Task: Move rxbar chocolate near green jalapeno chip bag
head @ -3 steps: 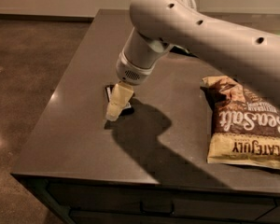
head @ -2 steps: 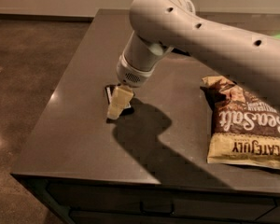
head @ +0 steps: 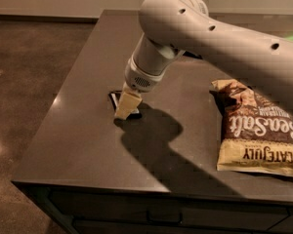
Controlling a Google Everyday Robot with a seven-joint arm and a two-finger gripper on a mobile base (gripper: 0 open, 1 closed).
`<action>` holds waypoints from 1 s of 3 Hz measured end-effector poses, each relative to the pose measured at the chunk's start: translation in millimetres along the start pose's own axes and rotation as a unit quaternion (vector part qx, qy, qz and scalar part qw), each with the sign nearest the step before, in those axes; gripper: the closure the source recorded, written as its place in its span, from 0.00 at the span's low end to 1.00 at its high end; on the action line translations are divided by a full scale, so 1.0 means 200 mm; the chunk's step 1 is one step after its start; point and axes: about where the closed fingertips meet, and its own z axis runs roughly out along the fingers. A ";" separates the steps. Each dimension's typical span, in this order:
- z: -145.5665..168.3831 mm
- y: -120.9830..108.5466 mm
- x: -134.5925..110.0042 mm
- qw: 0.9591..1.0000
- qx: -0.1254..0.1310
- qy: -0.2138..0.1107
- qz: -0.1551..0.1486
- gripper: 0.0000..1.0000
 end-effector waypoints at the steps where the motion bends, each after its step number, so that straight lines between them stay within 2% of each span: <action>1: -0.02 0.00 -0.01 1.000 0.000 0.000 0.000 0.86; 2: -0.02 0.00 -0.01 1.000 0.000 0.000 0.000 1.00; 3: -0.18 -0.07 0.05 0.999 0.030 -0.011 0.019 1.00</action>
Offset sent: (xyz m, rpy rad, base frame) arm 0.0073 -0.0375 0.0295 0.0216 -0.0543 -0.0509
